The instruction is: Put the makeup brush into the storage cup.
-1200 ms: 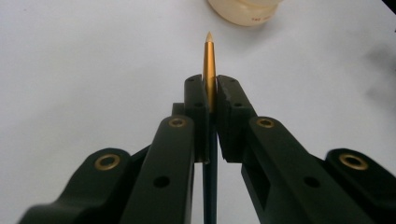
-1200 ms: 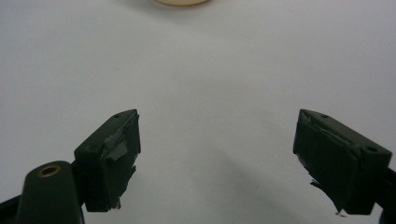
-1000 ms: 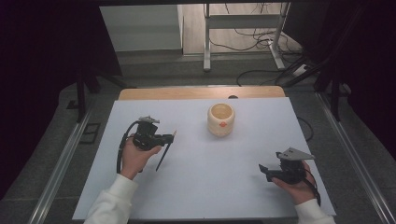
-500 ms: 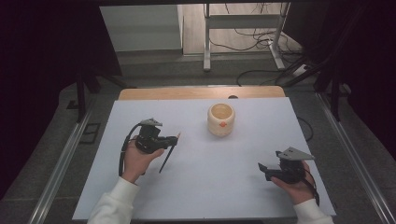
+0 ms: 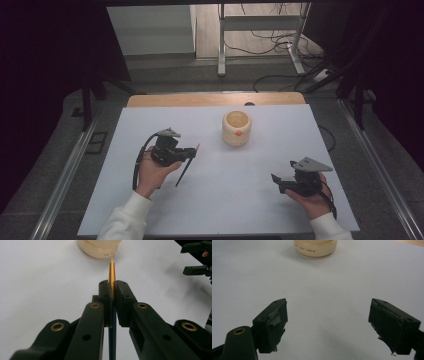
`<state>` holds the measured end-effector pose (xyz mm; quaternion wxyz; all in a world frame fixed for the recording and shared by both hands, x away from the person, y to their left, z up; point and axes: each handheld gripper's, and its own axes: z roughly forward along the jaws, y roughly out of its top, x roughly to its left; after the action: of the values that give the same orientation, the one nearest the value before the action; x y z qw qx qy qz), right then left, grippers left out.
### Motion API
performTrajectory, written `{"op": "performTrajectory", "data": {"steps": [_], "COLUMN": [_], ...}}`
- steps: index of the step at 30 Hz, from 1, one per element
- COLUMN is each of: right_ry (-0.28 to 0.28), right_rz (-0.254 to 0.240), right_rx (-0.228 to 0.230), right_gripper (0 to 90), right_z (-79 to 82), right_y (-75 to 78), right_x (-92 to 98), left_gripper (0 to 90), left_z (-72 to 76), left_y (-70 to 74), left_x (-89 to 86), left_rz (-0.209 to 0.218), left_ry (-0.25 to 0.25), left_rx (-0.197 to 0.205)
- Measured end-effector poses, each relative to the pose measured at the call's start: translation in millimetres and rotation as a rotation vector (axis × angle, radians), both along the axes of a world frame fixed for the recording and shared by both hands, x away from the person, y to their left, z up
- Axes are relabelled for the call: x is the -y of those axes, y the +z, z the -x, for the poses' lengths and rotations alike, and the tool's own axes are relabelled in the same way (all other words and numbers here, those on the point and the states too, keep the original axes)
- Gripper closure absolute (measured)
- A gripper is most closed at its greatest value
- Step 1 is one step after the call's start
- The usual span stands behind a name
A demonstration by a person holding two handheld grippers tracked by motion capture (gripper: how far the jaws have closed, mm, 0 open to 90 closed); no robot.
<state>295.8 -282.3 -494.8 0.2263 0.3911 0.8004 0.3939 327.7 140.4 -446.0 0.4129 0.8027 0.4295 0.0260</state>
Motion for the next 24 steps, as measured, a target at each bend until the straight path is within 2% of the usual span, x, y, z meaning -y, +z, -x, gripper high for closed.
{"op": "performTrajectory", "data": {"steps": [10,24], "right_ry": [0.016,0.053], "right_rz": [-0.025,-0.112], "right_rx": [-0.010,-0.033], "right_gripper": [16.2,16.8], "right_z": [-1.3,-2.4], "right_y": [-0.4,1.0], "right_x": [-11.4,-22.0], "left_gripper": [84.0,84.0], "left_z": [1.7,2.4], "left_y": [1.8,2.6], "left_x": [0.8,5.7], "left_rz": [0.006,0.010], "left_ry": [-0.008,-0.012], "left_rx": [0.010,0.019]}}
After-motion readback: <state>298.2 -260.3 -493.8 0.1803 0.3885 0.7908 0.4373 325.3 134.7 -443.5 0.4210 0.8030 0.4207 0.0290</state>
